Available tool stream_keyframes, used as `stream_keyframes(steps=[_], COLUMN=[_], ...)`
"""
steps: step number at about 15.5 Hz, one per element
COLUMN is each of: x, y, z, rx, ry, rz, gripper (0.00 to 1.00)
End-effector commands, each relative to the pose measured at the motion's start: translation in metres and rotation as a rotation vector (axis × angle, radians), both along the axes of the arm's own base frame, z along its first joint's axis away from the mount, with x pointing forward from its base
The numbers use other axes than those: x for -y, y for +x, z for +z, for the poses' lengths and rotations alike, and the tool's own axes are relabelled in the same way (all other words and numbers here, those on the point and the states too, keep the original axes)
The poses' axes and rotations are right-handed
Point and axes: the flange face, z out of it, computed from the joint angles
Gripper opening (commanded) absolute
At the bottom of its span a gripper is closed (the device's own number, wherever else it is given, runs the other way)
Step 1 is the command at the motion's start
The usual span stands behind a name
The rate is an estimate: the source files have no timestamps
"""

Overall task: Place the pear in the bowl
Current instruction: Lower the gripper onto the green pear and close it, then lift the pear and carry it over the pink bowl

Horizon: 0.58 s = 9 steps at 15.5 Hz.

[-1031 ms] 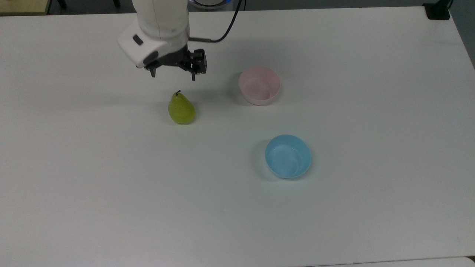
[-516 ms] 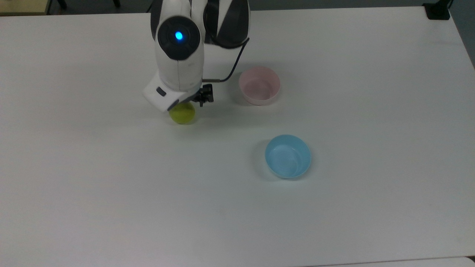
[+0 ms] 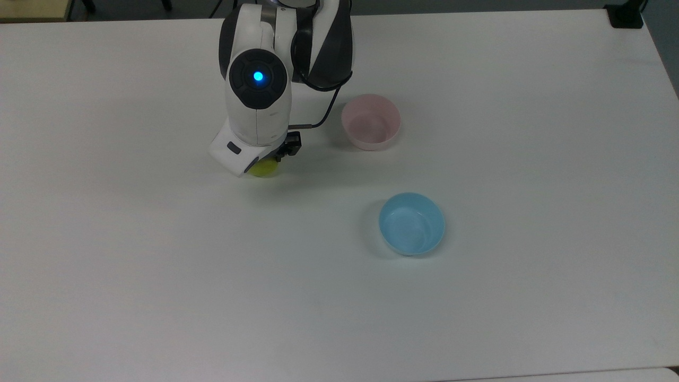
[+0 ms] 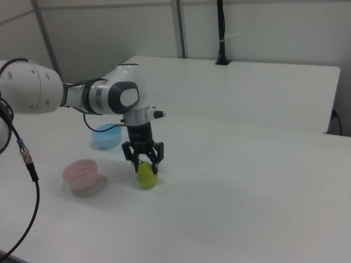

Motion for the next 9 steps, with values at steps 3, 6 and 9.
stream_keyframes(steps=[3,6,9], x=[-0.002,-0.004,-0.038], y=[-0.012,-0.023,-0.033], z=[0.048,0.098,0.120], rx=[0.019,0.053,0.045], ry=[0.029,0.075,0.106], rz=[0.027,0.010,0.037], gripper=[0.16,0.16,0.18])
